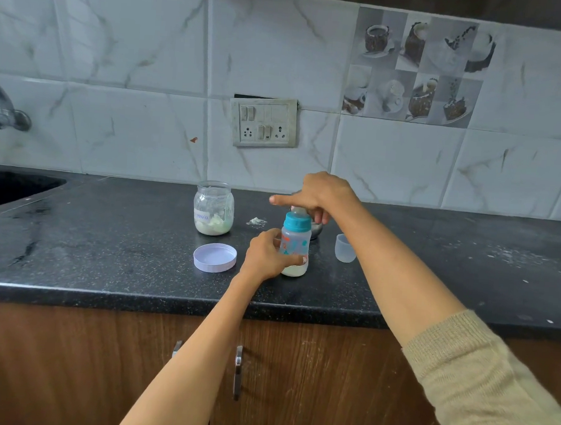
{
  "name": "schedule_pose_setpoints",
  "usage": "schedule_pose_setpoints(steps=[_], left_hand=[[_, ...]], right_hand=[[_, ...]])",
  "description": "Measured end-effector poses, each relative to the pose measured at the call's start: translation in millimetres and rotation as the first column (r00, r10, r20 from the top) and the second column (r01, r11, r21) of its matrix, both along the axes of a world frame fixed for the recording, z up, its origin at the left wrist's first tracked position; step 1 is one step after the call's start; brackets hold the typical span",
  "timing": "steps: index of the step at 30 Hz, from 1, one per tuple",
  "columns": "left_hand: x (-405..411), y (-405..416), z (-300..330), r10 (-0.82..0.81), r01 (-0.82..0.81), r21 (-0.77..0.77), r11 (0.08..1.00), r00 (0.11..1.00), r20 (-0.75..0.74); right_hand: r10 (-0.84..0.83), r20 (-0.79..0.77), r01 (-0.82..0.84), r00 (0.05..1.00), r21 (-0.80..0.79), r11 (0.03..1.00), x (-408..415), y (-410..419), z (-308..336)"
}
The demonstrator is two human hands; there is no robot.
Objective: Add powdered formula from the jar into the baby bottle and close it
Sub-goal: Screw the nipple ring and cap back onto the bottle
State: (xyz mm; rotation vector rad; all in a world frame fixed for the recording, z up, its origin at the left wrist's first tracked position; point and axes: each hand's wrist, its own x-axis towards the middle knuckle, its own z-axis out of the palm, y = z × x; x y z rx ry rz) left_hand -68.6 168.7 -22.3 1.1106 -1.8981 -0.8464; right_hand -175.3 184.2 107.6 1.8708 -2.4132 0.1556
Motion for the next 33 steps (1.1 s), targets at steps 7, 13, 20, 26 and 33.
schedule_pose_setpoints(steps=[7, 13, 20, 26, 33], left_hand=[[0.2, -0.3, 0.9, 0.000, 0.000, -0.009, 1.000, 1.000, 0.014], [0.3, -1.9, 0.4, 0.006, -0.006, 0.000, 1.000, 1.000, 0.017], [0.1, -2.8, -0.1, 0.026, -0.025, -0.026, 0.999, 0.999, 0.022], [-3.9, 2.3, -1.2, 0.074, -0.073, -0.076, 0.994, 0.997, 0.008], [-5.7, 4.4, -0.8, 0.094, -0.093, -0.069, 0.993, 0.995, 0.010]], right_hand=[[0.110, 0.124, -0.133, 0.986, 0.195, 0.972, -4.5, 1.2, 5.7], [0.027, 0.081, -0.036, 0.996, 0.106, 0.994, -3.2, 1.8, -3.6], [0.095, 0.130, -0.113, 0.987, 0.135, 0.984, -2.0, 0.3, 0.7], [0.022, 0.143, -0.022, 0.990, -0.002, 1.000, 3.5, 3.2, -8.0], [-0.172, 0.118, 0.191, 0.978, -0.172, 0.967, 21.7, -3.9, -26.3]])
